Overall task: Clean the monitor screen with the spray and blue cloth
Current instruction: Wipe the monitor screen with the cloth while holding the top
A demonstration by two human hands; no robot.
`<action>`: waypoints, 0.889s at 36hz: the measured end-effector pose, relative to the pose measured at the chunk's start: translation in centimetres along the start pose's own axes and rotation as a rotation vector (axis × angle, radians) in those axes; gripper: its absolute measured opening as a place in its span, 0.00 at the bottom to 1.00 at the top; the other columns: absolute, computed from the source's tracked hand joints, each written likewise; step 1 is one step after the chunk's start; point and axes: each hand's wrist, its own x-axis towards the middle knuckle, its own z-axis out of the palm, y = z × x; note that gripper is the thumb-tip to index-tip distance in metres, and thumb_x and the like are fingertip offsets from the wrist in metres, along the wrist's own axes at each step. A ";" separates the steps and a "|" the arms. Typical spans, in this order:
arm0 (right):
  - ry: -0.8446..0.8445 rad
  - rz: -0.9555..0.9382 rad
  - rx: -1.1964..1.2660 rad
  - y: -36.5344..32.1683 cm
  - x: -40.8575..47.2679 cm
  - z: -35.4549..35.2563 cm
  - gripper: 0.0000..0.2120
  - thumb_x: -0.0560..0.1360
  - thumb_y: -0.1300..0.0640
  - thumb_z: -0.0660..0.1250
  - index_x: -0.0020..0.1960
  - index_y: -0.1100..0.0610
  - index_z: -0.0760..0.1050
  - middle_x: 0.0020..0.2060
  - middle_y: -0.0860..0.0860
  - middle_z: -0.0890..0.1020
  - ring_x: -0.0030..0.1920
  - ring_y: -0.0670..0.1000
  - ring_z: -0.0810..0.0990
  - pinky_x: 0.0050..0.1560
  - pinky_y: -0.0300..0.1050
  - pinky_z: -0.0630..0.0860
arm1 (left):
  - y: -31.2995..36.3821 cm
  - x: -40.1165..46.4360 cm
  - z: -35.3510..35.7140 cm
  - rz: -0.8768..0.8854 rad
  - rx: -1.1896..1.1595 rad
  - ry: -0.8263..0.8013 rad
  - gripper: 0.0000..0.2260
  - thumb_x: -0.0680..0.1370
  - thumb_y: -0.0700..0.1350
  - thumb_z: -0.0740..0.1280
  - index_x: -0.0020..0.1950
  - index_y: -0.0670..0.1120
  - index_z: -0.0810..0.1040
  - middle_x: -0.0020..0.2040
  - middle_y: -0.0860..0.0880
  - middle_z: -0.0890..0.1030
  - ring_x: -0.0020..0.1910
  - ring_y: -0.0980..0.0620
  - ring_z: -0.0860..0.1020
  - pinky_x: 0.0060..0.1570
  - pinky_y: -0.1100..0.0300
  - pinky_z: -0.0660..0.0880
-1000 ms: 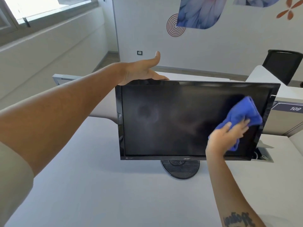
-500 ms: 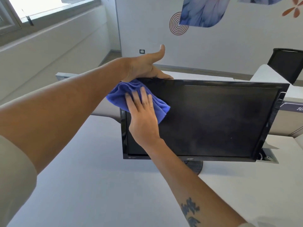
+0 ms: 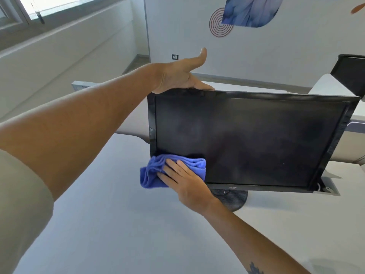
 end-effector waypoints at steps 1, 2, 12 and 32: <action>-0.032 -0.004 -0.008 -0.1 -1.4 0.4 0.31 0.81 0.63 0.61 0.84 0.56 0.64 0.81 0.55 0.66 0.85 0.59 0.53 0.88 0.53 0.42 | 0.3 0.2 0.0 -0.041 0.011 0.013 0.44 0.77 0.79 0.36 0.69 0.61 0.84 0.88 0.52 0.59 0.87 0.54 0.49 0.80 0.38 0.33; -0.050 0.005 -0.007 -0.2 -2.6 0.6 0.30 0.82 0.63 0.59 0.84 0.55 0.63 0.82 0.54 0.64 0.85 0.58 0.51 0.88 0.52 0.40 | 0.5 0.0 0.3 -0.060 0.029 0.029 0.44 0.77 0.80 0.36 0.68 0.62 0.85 0.88 0.53 0.59 0.87 0.52 0.46 0.78 0.35 0.31; -0.054 0.115 0.050 2.3 -8.9 -2.3 0.24 0.84 0.65 0.61 0.79 0.55 0.74 0.77 0.52 0.77 0.81 0.55 0.66 0.88 0.46 0.44 | -0.9 1.5 -0.1 -0.013 0.001 0.102 0.38 0.77 0.80 0.40 0.77 0.67 0.73 0.79 0.57 0.75 0.87 0.52 0.50 0.81 0.35 0.34; -0.215 0.798 -0.139 12.6 -26.7 -13.3 0.22 0.71 0.71 0.72 0.60 0.54 0.89 0.58 0.49 0.88 0.47 0.55 0.90 0.38 0.48 0.83 | -0.9 1.4 0.4 -0.012 0.093 0.133 0.40 0.74 0.82 0.40 0.56 0.68 0.88 0.83 0.56 0.70 0.87 0.50 0.48 0.79 0.34 0.34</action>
